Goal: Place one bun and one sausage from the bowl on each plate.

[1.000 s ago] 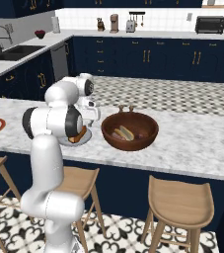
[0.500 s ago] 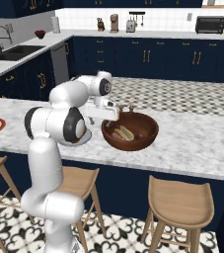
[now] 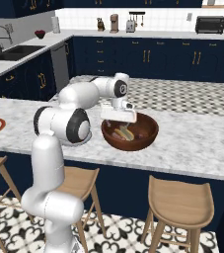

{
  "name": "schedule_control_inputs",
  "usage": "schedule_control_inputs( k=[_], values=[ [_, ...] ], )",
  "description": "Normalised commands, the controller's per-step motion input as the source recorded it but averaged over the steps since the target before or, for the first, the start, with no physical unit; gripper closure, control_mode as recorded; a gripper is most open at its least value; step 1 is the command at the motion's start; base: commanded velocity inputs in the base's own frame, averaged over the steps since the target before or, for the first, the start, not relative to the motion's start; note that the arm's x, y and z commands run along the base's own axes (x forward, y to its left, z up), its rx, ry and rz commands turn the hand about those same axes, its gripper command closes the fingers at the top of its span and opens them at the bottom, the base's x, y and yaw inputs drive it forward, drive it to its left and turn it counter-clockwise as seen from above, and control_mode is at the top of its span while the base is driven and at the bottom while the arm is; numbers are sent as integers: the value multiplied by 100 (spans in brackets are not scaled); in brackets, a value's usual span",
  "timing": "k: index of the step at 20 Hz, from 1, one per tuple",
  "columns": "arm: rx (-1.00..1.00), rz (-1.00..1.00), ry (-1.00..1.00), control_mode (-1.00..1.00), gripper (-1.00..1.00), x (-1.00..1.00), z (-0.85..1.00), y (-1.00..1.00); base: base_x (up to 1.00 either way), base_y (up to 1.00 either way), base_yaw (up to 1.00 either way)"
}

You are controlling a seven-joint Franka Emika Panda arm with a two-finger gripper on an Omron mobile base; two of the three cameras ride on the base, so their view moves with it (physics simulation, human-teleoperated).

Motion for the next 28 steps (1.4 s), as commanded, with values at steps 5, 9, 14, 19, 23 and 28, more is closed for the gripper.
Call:
schedule_control_inputs(
  k=[5, 9, 14, 19, 23, 28],
  values=[
    [0, 18, -2, -100, -100, 23, -4, -74, 0, 0, 0],
    [0, 33, -15, -100, -100, -2, -33, -37, 0, 0, 0],
    [6, 33, -9, -100, -100, 43, -10, -21, 0, 0, 0],
    [3, 23, 0, -100, -100, 9, -22, -38, 0, 0, 0],
    [0, 8, 0, -100, -100, 0, -18, -6, 0, 0, 0],
    [0, 1, 0, -100, -100, 0, -18, 0, 0, 0, 0]
  ],
)
